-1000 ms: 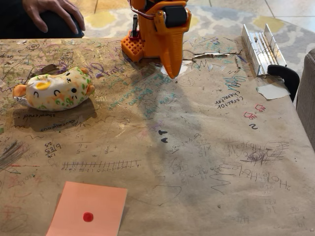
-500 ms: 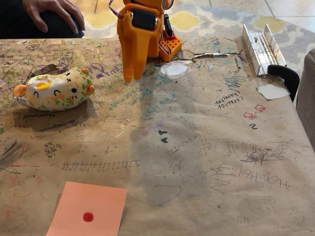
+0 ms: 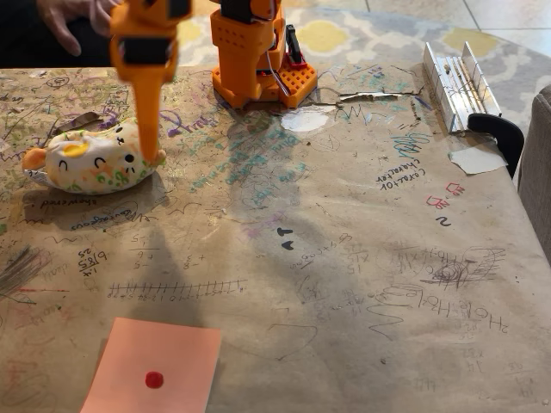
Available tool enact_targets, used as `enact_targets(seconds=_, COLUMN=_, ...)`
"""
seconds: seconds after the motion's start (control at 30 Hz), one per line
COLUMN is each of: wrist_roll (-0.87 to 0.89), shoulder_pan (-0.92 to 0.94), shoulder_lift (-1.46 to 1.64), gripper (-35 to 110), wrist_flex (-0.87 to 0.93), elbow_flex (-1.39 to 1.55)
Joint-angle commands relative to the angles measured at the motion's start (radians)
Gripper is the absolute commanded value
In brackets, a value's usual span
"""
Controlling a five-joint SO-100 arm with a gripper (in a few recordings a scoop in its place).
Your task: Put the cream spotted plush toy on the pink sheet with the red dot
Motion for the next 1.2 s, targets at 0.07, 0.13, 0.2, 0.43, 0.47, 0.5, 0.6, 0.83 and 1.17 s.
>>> enact_targets(seconds=0.07, wrist_roll=-0.212, shoulder_pan=0.16, shoulder_lift=-0.031, gripper=46, wrist_flex=-0.014, elbow_flex=-0.012)
enact_targets(seconds=0.13, wrist_roll=-0.279, shoulder_pan=0.207, shoulder_lift=-0.015, gripper=47, wrist_flex=-0.044, elbow_flex=0.011)
enact_targets(seconds=0.2, wrist_roll=-0.328, shoulder_pan=0.247, shoulder_lift=0.0, gripper=48, wrist_flex=-0.106, elbow_flex=0.032)
enact_targets(seconds=0.43, wrist_roll=-0.5, shoulder_pan=0.385, shoulder_lift=-0.023, gripper=48, wrist_flex=-0.342, elbow_flex=0.1)
enact_targets(seconds=0.47, wrist_roll=-0.517, shoulder_pan=0.396, shoulder_lift=-0.044, gripper=48, wrist_flex=-0.393, elbow_flex=0.112)
enact_targets(seconds=0.5, wrist_roll=-0.531, shoulder_pan=0.403, shoulder_lift=-0.072, gripper=48, wrist_flex=-0.433, elbow_flex=0.114)
enact_targets(seconds=0.6, wrist_roll=-0.548, shoulder_pan=0.403, shoulder_lift=-0.15, gripper=48, wrist_flex=-0.483, elbow_flex=0.075)
enact_targets(seconds=0.83, wrist_roll=-0.486, shoulder_pan=0.304, shoulder_lift=-0.183, gripper=47, wrist_flex=-0.434, elbow_flex=0.034)
enact_targets(seconds=1.17, wrist_roll=-0.36, shoulder_pan=0.13, shoulder_lift=-0.21, gripper=44, wrist_flex=-0.327, elbow_flex=0.005)
